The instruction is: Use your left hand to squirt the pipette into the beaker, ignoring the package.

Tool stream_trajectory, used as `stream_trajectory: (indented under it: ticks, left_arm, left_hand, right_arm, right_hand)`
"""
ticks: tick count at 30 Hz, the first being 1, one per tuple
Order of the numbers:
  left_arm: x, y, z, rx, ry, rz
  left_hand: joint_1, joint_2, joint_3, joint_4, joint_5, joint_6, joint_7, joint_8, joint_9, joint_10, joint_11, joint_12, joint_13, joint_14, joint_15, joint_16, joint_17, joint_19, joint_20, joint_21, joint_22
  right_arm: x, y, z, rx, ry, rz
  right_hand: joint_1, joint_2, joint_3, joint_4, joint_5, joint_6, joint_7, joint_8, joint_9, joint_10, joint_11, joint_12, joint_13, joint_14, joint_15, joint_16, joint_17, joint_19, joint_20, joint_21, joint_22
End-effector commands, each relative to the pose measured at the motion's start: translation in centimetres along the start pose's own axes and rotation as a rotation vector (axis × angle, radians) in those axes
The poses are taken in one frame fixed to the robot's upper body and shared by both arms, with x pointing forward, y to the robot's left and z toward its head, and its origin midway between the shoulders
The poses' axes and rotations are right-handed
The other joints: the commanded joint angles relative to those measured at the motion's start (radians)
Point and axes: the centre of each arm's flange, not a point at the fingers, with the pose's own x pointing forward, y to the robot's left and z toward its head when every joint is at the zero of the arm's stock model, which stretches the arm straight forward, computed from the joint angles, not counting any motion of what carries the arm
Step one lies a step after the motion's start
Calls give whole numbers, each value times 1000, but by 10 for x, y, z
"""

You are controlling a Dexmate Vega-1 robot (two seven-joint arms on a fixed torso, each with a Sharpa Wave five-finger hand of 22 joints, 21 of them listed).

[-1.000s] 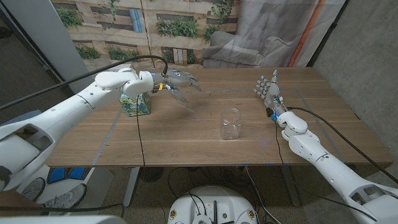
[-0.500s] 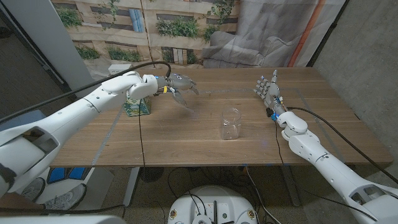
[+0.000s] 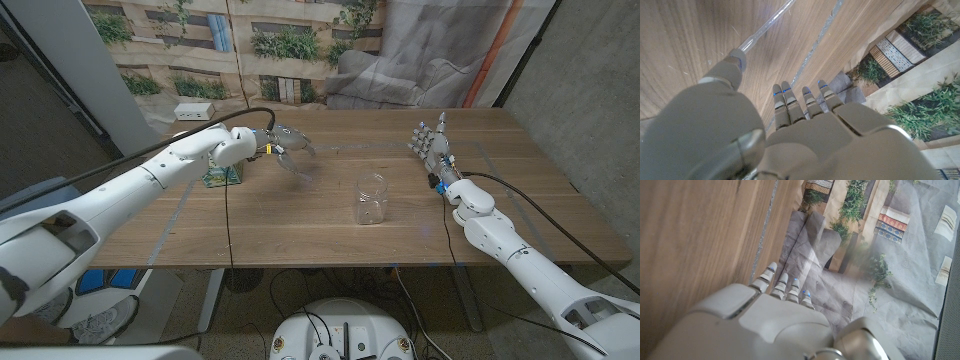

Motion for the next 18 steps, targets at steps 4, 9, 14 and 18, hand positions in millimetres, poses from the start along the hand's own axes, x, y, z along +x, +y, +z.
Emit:
stream_trajectory:
  ticks: [4, 9, 14, 18]
  left_arm:
    - [6, -17, 14, -41, -13, -10]
    - [5, -23, 21, -54, 5, 20]
    - [3, -29, 26, -48, 19, 50]
    - [3, -34, 27, -33, 20, 62]
  left_hand:
    - [31, 10, 1, -1, 7, 17, 18, -2, 2, 23, -9, -1, 0, 20, -23, 2, 2, 12, -1, 8, 3]
    - [60, 14, 0, -4, 9, 49, 20, 2, 2, 60, -9, 5, -1, 50, -38, 8, 1, 28, -9, 11, 3]
    - [81, 15, -5, -3, 8, 84, 10, 6, 2, 97, -24, 11, -1, 84, -55, 12, 1, 48, -19, 13, 3]
    - [95, 17, -8, -3, 8, 102, 1, 6, 2, 115, -41, 11, -1, 94, -63, 10, 1, 54, -25, 13, 4]
  right_arm:
    - [0, 0, 0, 0, 0, 0]
    - [0, 0, 0, 0, 0, 0]
    - [0, 0, 0, 0, 0, 0]
    - [0, 0, 0, 0, 0, 0]
  right_hand:
    - [0, 59, -7, -1, 4, 0, -10, 6, 2, -10, -2, 0, 2, -10, -84, 4, 4, 1, 1, -3, 3]
    - [0, 59, -7, -1, 5, 1, -9, 6, 2, -4, -3, 2, 2, -8, -81, 5, 4, 2, 2, -3, 3]
    - [0, 59, -7, -1, 4, 2, -8, 7, 2, -1, 0, 3, 2, -8, -83, 5, 4, 2, 2, -3, 3]
    - [0, 59, -7, -1, 4, 1, -8, 6, 2, 0, -2, 4, 2, -8, -84, 5, 4, 2, 2, -3, 3]
